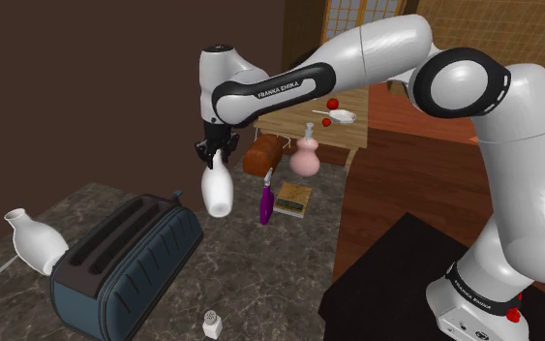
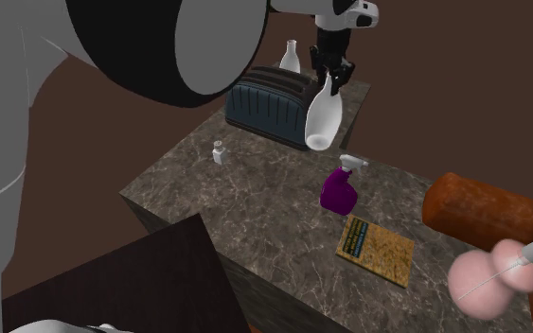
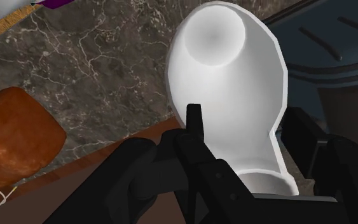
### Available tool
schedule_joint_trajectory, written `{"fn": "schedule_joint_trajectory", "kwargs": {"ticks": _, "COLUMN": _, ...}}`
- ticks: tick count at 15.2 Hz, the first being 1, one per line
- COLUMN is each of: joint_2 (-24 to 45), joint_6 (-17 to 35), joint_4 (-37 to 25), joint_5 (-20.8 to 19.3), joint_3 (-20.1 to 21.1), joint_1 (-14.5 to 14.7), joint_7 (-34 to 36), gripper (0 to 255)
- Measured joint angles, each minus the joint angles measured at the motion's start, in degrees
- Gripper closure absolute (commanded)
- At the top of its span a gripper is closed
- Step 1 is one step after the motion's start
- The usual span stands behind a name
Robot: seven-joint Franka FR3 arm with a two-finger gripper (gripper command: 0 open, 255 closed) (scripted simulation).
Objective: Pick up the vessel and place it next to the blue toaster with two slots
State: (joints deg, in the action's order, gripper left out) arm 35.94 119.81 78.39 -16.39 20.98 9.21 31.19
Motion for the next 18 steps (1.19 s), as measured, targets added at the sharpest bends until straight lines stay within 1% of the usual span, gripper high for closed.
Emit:
{"fn": "schedule_joint_trajectory", "kwargs": {"ticks": 11, "joint_2": 2.9, "joint_6": 6.6, "joint_4": 3.8, "joint_5": -1.4, "joint_3": -1.0, "joint_1": 0.2, "joint_7": 1.2, "gripper": 255}}
{"fn": "schedule_joint_trajectory", "kwargs": {"ticks": 18, "joint_2": 5.8, "joint_6": 10.1, "joint_4": 4.5, "joint_5": -2.5, "joint_3": -1.8, "joint_1": 0.6, "joint_7": 1.9, "gripper": 255}}
